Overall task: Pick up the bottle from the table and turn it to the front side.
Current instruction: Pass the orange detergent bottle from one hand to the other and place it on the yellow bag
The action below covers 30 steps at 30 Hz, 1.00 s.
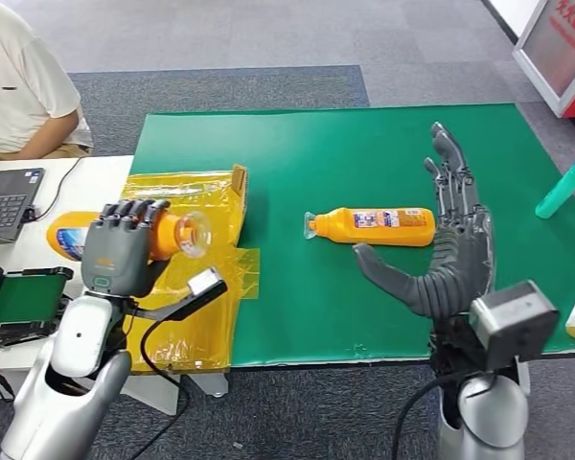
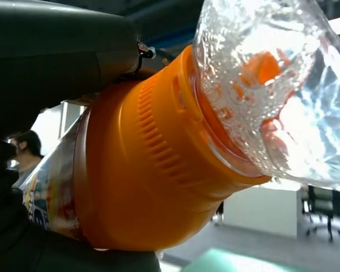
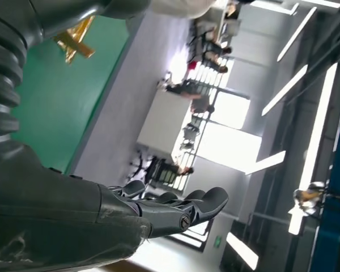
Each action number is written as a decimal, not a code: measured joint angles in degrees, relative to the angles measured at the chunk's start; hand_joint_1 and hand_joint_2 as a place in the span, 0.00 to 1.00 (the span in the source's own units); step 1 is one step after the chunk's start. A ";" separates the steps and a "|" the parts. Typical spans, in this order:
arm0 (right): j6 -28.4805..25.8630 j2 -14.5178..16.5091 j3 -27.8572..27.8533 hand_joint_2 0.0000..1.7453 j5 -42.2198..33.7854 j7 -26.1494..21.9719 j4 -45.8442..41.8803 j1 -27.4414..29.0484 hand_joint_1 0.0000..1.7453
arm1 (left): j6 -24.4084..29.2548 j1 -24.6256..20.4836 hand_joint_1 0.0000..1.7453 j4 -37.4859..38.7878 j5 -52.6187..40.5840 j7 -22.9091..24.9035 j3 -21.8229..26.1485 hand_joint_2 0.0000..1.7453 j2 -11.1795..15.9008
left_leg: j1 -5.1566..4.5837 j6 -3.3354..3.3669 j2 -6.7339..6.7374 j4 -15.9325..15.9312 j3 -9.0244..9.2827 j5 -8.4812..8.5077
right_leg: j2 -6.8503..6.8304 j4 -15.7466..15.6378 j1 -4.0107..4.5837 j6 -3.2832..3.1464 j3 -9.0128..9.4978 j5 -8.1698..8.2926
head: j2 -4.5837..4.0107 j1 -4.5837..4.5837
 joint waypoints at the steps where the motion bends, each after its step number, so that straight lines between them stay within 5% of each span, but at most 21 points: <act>1: 0.81 -0.14 0.01 1.00 -1.00 -0.19 -1.17 0.44 0.00 | 0.01 -0.01 1.00 1.98 0.00 -1.01 -0.01 1.00 0.59 | 0.00 0.00 0.00 0.00 -0.01 0.00 | 0.00 0.00 0.00 0.00 0.00 0.00 | 0.00 -0.01; 18: 4.13 -2.22 0.84 1.00 -4.55 -2.37 -9.10 4.07 0.00 | -3.40 -0.82 1.00 15.65 0.00 -5.39 0.92 1.00 2.15 | -0.01 0.01 0.00 0.00 -0.12 -0.01 | -0.01 0.00 0.01 0.00 -0.08 0.01 | 0.01 -0.01; 30: 4.62 -2.47 1.60 1.00 -6.34 -3.38 -9.26 4.05 0.00 | -4.78 -2.88 1.00 21.48 0.00 -6.85 2.89 1.00 -3.59 | -0.01 0.01 -0.01 0.00 -0.13 -0.01 | -0.01 0.00 0.00 0.02 -0.08 0.02 | 0.01 -0.02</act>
